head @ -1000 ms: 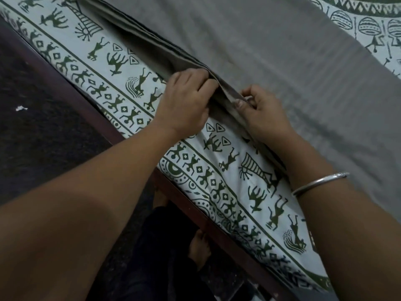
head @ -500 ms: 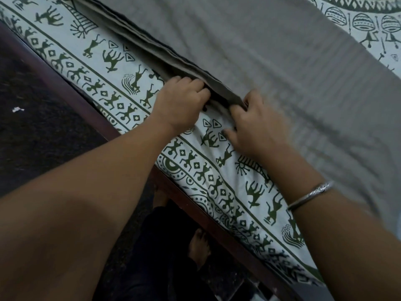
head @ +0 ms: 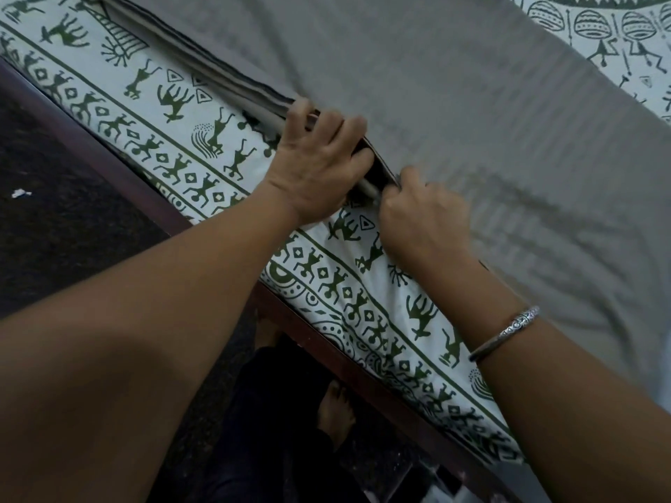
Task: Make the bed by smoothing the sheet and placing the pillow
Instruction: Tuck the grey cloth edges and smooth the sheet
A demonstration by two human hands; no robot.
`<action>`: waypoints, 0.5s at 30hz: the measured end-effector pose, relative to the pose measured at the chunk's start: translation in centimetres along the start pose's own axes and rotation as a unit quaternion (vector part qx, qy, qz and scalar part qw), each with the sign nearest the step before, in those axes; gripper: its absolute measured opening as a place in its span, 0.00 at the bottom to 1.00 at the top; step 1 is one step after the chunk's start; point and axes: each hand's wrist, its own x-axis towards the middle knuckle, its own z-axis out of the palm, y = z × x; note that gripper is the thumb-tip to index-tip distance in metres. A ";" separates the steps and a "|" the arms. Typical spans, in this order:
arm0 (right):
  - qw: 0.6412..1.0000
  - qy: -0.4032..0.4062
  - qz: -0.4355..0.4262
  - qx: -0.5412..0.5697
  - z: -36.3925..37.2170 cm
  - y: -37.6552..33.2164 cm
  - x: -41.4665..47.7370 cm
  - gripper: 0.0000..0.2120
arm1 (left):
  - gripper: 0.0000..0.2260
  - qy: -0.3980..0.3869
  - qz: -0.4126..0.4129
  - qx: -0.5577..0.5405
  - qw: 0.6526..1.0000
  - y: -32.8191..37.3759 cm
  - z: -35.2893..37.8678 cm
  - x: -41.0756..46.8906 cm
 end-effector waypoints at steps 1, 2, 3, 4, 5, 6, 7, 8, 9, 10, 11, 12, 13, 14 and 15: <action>1.000 0.006 -0.005 0.007 0.0 -0.2 -0.1 0.13 | 0.04 -0.001 0.008 0.005 1.000 0.2 0.1 0.1; 1.000 0.004 -0.007 0.005 0.1 -0.3 -0.4 0.13 | 0.06 -0.005 0.015 0.008 1.000 0.3 0.1 0.0; 1.000 -0.004 -0.006 -0.005 0.2 -0.3 -0.8 0.11 | 0.09 -0.007 0.021 0.013 1.000 0.2 0.2 -0.5; 1.000 -0.017 -0.003 -0.011 0.3 -0.3 -1.3 0.07 | 0.10 -0.006 0.029 0.012 0.999 0.0 0.3 -1.1; 0.999 -0.030 0.002 -0.013 0.3 -0.2 -1.8 0.05 | 0.11 -0.014 0.043 0.002 0.999 -0.1 0.5 -1.9; 0.999 -0.038 0.010 -0.012 0.4 -0.1 -2.4 0.04 | 0.11 -0.019 0.057 -0.012 0.998 -0.4 0.7 -2.7; 0.999 -0.040 0.017 -0.013 0.4 0.0 -3.0 0.05 | 0.10 -0.017 0.065 -0.023 0.997 -0.6 0.8 -3.4; 0.999 -0.033 0.020 -0.019 0.5 0.2 -3.6 0.05 | 0.10 -0.012 0.067 -0.030 0.997 -0.8 0.7 -3.6; 0.999 -0.022 0.018 -0.029 0.6 0.4 -4.2 0.06 | 0.09 -0.003 0.063 -0.036 0.997 -0.7 0.6 -3.6; 0.999 -0.013 0.011 -0.042 0.7 0.6 -4.9 0.06 | 0.09 0.006 0.058 -0.043 0.997 -0.5 0.4 -3.4; 0.998 -0.005 0.005 -0.054 0.8 0.7 -5.5 0.06 | 0.08 0.015 0.059 -0.055 0.997 -0.1 0.2 -3.1; 0.998 0.002 0.001 -0.062 0.9 0.9 -6.0 0.06 | 0.08 0.024 0.070 -0.067 0.995 0.4 0.0 -2.7; 0.998 0.011 0.002 -0.064 1.0 1.1 -6.5 0.07 | 0.08 0.028 0.090 -0.080 0.992 1.1 -0.2 -2.3; 0.998 0.022 0.006 -0.063 1.2 1.4 -6.9 0.08 | 0.07 0.027 0.111 -0.094 0.989 1.9 -0.3 -1.9; 0.997 0.035 0.014 -0.064 1.2 1.6 -7.2 0.08 | 0.07 0.022 0.126 -0.109 0.986 2.8 -0.4 -1.6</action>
